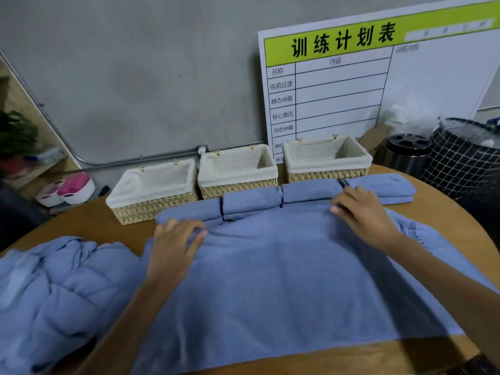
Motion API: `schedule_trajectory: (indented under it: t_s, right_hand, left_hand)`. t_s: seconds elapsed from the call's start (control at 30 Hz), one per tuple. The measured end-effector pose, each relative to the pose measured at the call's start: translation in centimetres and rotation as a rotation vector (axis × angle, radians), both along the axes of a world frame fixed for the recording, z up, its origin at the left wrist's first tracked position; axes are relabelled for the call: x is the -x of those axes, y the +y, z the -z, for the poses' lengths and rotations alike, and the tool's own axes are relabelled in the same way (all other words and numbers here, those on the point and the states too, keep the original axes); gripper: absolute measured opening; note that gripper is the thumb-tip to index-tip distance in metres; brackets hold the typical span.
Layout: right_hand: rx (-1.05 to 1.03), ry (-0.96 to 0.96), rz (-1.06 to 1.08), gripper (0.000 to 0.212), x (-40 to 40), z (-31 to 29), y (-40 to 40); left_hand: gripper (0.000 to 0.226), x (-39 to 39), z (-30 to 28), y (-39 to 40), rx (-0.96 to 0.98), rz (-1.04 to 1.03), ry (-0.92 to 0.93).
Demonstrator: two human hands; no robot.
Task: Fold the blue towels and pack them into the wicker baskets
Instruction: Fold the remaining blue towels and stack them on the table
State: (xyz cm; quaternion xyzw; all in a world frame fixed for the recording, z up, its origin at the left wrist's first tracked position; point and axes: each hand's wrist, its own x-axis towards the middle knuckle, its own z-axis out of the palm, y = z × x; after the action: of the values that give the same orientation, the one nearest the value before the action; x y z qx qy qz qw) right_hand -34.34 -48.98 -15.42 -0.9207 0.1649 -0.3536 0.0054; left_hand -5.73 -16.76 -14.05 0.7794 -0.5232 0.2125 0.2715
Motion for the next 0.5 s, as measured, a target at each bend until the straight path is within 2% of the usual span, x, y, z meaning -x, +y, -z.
schedule_trajectory:
  t_s: [0.23,0.3,0.5]
  right_hand:
    - [0.089,0.170,-0.125,0.039,5.0,3.2,3.9]
    - [0.039,0.198,-0.101,0.047,5.4,4.1,4.3]
    - [-0.019,0.192,0.024,0.066,3.6,4.0,4.5]
  left_hand:
    - [0.023,2.4,3.9,5.8,-0.122,0.158,-0.052]
    - [0.021,2.1,4.8,6.4,-0.133,0.162,-0.090]
    - [0.037,0.9,4.3,4.9,-0.074,0.147,-0.177]
